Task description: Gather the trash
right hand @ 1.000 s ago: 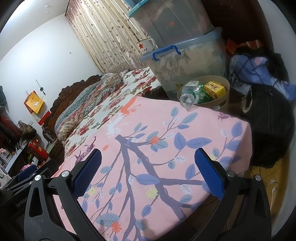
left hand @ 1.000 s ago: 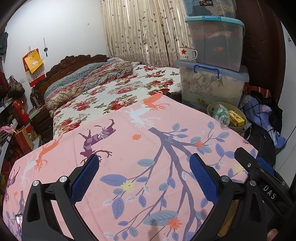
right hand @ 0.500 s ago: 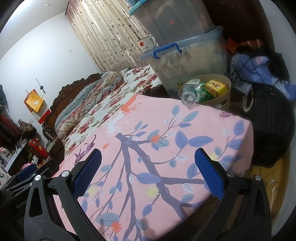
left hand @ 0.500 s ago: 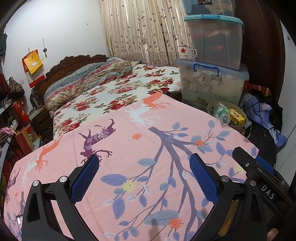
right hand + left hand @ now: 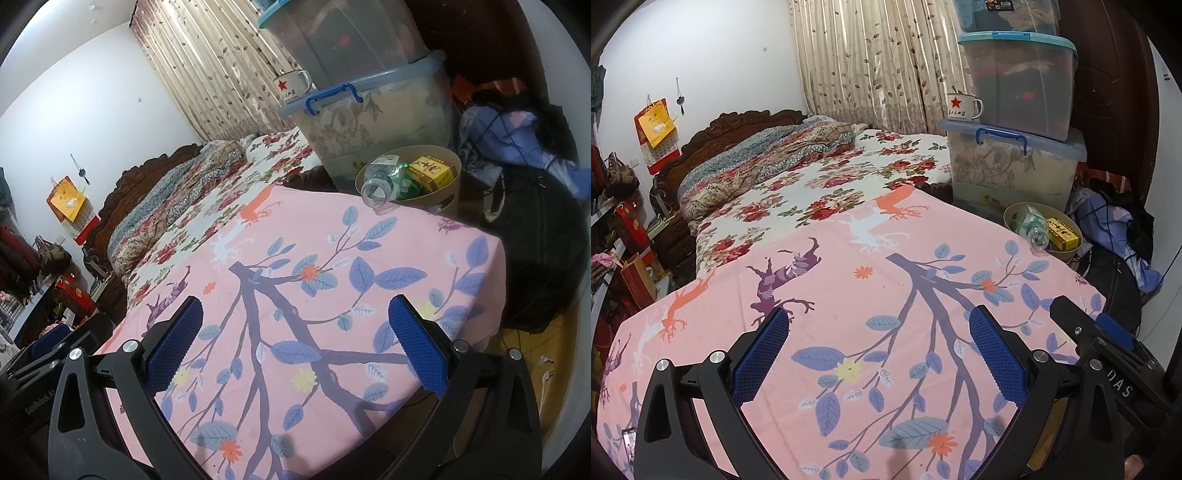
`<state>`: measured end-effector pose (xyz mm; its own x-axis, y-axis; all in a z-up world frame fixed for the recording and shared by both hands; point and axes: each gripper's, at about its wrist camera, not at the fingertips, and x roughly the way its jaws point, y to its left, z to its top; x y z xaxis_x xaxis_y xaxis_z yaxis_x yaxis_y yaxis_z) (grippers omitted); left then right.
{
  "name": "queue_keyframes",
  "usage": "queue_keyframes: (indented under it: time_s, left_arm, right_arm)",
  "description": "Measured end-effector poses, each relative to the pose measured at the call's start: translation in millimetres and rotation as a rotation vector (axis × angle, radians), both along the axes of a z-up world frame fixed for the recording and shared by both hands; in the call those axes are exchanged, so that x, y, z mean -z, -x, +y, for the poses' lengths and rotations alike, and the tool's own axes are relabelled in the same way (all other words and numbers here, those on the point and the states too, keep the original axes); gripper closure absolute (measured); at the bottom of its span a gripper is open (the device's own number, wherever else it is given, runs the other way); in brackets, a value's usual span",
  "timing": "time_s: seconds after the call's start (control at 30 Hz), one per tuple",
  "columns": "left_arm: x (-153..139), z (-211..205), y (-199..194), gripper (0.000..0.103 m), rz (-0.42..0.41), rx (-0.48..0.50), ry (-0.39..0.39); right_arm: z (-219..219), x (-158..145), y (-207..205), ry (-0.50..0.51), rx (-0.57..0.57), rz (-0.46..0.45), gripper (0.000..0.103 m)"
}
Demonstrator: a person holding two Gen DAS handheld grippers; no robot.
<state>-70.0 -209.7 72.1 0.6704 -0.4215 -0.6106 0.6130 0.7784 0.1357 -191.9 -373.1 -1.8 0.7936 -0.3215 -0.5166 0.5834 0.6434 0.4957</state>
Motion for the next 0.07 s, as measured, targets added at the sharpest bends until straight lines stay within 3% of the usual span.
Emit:
queue_keyframes:
  time_s: [0.07]
  left_arm:
    - [0.0,1.2,-0.7,0.009,0.006,-0.003,0.003]
  right_arm:
    - [-0.7,0.4,0.0,-0.001,-0.002,0.001,0.004]
